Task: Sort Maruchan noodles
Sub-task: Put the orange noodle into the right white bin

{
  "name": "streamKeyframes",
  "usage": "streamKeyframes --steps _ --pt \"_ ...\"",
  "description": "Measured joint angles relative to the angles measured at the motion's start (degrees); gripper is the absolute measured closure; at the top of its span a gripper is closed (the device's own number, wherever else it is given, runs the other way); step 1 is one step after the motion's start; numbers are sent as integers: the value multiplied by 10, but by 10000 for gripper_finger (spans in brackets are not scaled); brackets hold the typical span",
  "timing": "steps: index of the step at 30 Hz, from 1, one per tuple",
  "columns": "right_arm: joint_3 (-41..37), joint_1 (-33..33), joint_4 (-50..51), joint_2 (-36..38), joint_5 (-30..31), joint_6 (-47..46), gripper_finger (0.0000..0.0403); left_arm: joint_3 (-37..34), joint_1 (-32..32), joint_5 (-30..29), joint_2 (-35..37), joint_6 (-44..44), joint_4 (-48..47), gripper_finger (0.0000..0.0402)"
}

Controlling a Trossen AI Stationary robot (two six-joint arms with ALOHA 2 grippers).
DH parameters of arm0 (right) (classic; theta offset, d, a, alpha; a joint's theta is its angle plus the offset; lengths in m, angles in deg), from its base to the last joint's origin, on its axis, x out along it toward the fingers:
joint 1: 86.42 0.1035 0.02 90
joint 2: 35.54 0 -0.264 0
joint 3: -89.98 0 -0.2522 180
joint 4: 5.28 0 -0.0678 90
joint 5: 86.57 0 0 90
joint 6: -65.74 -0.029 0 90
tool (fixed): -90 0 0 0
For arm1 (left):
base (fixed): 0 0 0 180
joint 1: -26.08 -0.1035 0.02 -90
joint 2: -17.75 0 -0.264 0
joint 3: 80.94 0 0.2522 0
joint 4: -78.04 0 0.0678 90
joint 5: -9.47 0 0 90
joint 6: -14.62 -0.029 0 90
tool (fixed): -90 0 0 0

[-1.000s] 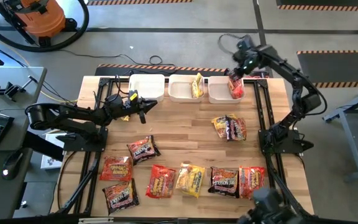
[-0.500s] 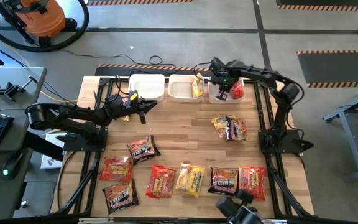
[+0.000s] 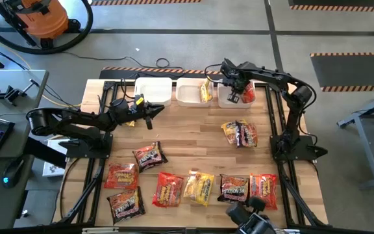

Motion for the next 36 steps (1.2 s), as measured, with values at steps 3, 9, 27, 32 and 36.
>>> streamKeyframes --steps 3,9,27,32,36 --pt "0 9 -11 -1 -32 2 402 0 0 0 0 0 -1 374" --pt "0 17 -9 -24 1 33 402 0 0 0 0 0 -7 374" --pt "0 16 11 -46 57 66 402 0 0 0 0 0 -8 374" --pt "0 16 12 -46 74 66 402 0 0 0 0 0 -8 374" --pt "0 18 13 -46 72 65 402 0 0 0 0 0 -8 374"
